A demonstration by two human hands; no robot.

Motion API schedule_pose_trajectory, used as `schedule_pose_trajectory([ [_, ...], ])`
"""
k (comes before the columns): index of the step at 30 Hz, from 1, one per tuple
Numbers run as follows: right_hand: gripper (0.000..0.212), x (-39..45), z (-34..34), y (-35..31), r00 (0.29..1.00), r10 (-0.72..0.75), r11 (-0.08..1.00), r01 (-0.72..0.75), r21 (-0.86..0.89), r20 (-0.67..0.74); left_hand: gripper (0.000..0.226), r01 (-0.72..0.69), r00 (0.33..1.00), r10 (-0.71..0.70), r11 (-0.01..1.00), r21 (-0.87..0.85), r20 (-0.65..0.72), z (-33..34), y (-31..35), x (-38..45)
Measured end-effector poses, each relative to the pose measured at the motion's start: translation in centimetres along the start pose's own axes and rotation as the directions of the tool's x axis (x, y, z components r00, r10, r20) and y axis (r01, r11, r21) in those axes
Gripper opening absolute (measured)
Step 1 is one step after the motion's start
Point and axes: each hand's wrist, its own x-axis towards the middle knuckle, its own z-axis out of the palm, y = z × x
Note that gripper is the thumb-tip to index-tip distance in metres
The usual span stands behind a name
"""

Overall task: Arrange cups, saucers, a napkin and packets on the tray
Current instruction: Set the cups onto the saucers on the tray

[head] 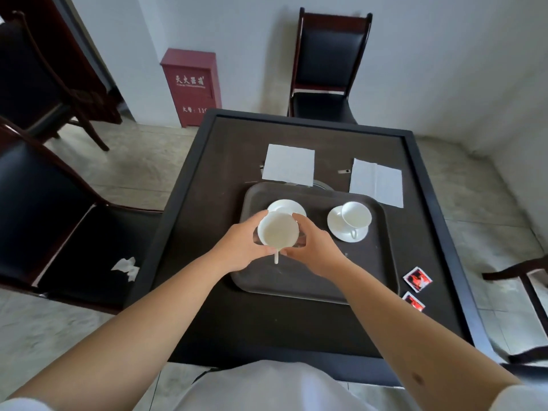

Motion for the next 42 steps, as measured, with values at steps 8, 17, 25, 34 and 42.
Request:
schedule_pose_trajectory([
  [8, 0.08, -0.1, -2.5, 2.2, 0.999, 0.022, 1.0, -0.022, 0.007, -0.037, 0.088, -0.006, 0.999, 0.006, 1.0, 0.012, 0.035, 2.3, 2.4, 2.1],
  [17, 0.08, 3.4, -3.8, 4.2, 0.998, 0.062, 0.998, -0.062, 0.024, 0.001, 0.088, 0.051, 0.997, -0.05, 0.999, -0.008, 0.062, 3.0, 2.5, 6.2],
  [25, 0.079, 8.2, -3.6, 6.0, 0.992, 0.111, 0.993, -0.114, 0.041, 0.058, 0.088, 0.124, 0.99, -0.122, 0.992, -0.015, 0.069, 2.7, 0.8, 10.6],
  [34, 0.079, 13.1, -2.3, 8.4, 0.977, 0.195, 0.977, -0.201, 0.069, 0.086, 0.091, 0.201, 0.972, -0.203, 0.979, 0.031, 0.116, 2.2, -2.0, 15.9],
  [42, 0.08, 15.4, -1.4, 9.8, 0.978, 0.195, 0.979, -0.198, 0.049, 0.071, 0.09, 0.203, 0.973, -0.206, 0.978, 0.04, 0.102, 2.5, -3.5, 18.0],
])
